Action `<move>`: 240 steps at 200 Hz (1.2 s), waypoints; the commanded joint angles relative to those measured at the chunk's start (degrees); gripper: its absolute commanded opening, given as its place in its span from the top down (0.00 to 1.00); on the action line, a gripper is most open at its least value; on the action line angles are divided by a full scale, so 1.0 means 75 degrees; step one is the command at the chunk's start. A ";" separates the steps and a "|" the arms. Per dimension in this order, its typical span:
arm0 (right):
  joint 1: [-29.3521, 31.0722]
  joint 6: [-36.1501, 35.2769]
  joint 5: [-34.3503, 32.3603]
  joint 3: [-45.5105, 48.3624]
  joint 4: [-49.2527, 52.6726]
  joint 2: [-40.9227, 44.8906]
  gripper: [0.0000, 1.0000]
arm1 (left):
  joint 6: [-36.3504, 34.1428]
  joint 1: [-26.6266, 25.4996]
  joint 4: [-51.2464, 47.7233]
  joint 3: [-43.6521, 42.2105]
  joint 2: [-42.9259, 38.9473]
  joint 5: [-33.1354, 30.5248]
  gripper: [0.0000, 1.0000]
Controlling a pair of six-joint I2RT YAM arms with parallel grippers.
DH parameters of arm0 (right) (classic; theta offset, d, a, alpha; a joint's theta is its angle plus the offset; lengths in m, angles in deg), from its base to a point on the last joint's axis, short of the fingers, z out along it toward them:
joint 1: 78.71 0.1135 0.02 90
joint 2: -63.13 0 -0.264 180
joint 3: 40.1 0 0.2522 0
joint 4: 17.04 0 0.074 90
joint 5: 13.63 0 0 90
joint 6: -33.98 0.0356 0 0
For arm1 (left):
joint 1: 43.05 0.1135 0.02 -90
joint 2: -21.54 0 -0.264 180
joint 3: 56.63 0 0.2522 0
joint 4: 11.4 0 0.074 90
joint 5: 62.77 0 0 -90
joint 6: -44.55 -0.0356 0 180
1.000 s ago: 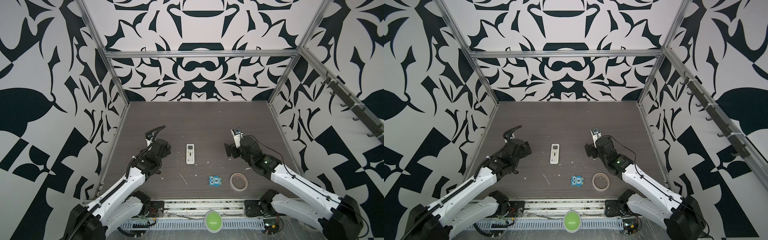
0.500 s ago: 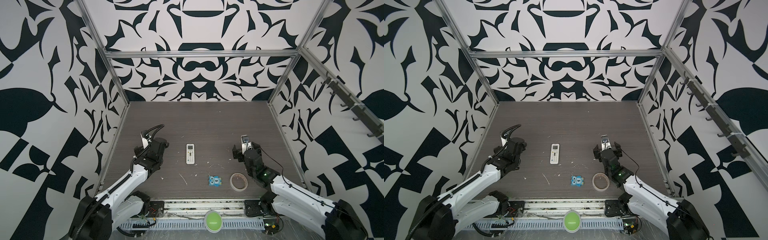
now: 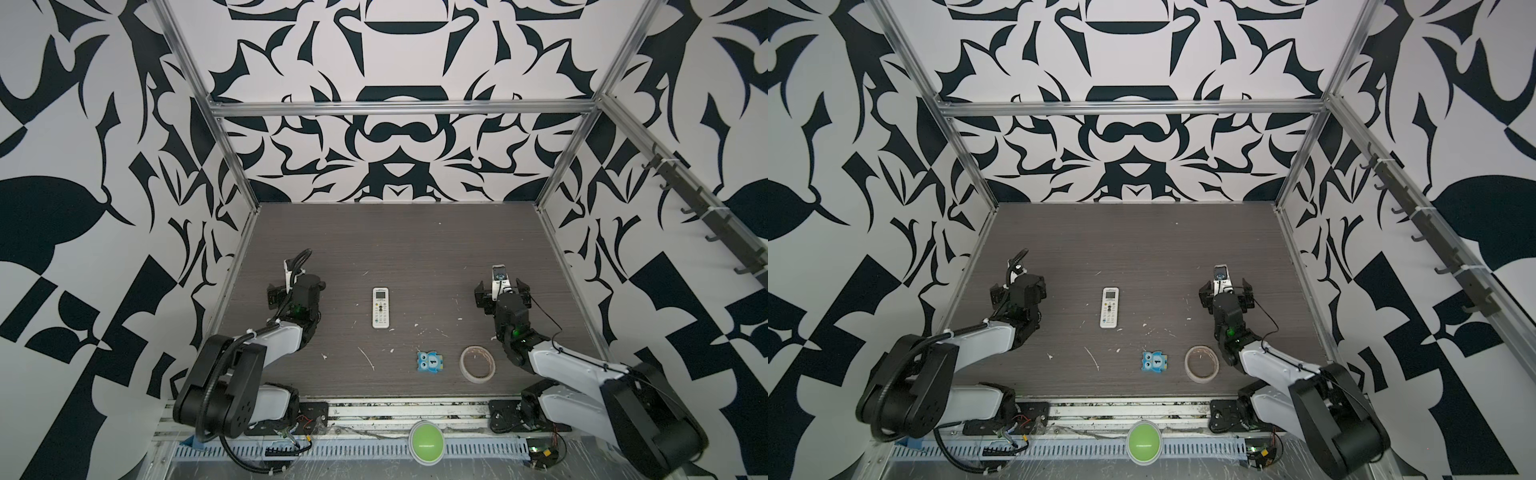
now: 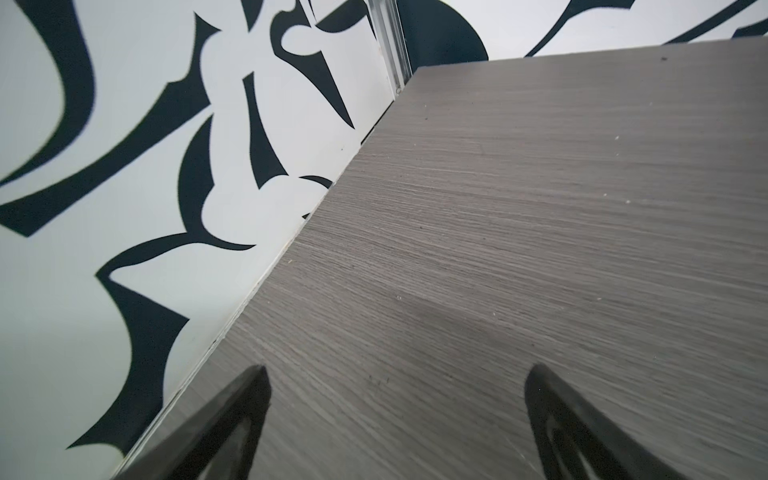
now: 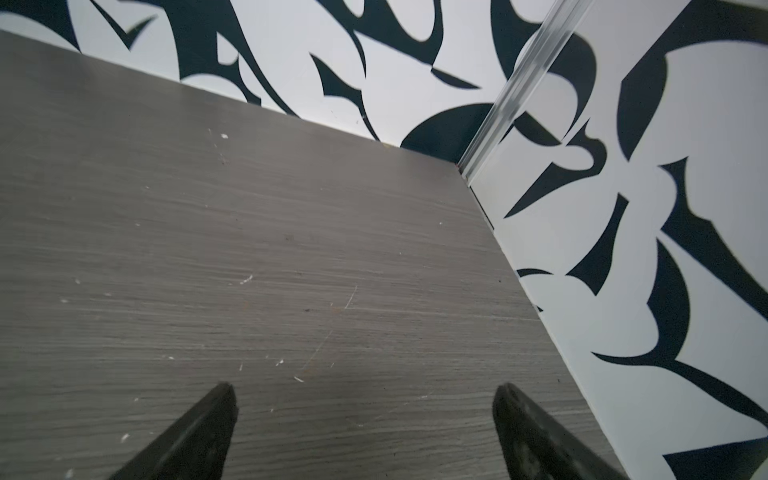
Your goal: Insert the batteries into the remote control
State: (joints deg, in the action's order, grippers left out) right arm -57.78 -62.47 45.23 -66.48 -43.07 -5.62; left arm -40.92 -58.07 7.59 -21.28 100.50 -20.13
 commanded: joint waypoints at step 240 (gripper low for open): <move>-0.1717 0.1008 0.1058 -0.0894 -0.2043 -0.2757 0.00 | 0.0157 0.1930 0.3299 -0.0234 0.1474 0.3277 0.01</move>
State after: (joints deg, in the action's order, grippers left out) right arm -70.74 -55.94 53.45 -72.65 -57.78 -27.65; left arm -40.48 -43.76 31.57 -24.12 111.38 4.05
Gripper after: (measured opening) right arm 0.998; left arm 0.992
